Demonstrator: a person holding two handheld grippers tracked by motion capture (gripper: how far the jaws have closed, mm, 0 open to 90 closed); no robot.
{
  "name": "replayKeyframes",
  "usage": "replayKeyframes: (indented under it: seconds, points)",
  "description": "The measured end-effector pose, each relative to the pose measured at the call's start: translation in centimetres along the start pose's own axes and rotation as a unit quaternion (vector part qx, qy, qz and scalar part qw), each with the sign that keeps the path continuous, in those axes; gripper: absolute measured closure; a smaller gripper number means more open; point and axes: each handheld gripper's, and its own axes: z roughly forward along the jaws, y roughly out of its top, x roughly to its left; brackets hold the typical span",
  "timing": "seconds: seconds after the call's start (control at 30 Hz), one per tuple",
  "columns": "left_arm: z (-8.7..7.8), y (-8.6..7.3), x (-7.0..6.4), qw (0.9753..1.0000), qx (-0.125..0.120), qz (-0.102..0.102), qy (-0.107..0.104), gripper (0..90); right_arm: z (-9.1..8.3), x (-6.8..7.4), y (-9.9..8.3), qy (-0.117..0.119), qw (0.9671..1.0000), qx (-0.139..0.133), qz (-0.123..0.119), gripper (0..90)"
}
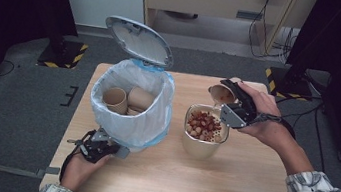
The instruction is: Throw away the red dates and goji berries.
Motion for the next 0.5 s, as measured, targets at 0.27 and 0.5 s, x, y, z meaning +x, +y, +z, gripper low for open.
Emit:
replayKeyframes:
  seconds: [0.27, 0.5]
  points:
    - [0.00, 0.01, 0.00, 1.0000, 0.000, 0.000, 0.000, 90.0, -0.19, 0.10, 0.11, -0.001, 1.0000, 0.004, -0.007, 31.0]
    - [0.00, 0.01, 0.00, 1.0000, 0.000, 0.000, 0.000, 89.9, -0.12, 0.47, 0.24, -0.006, 0.9992, 0.019, -0.035, 31.0]
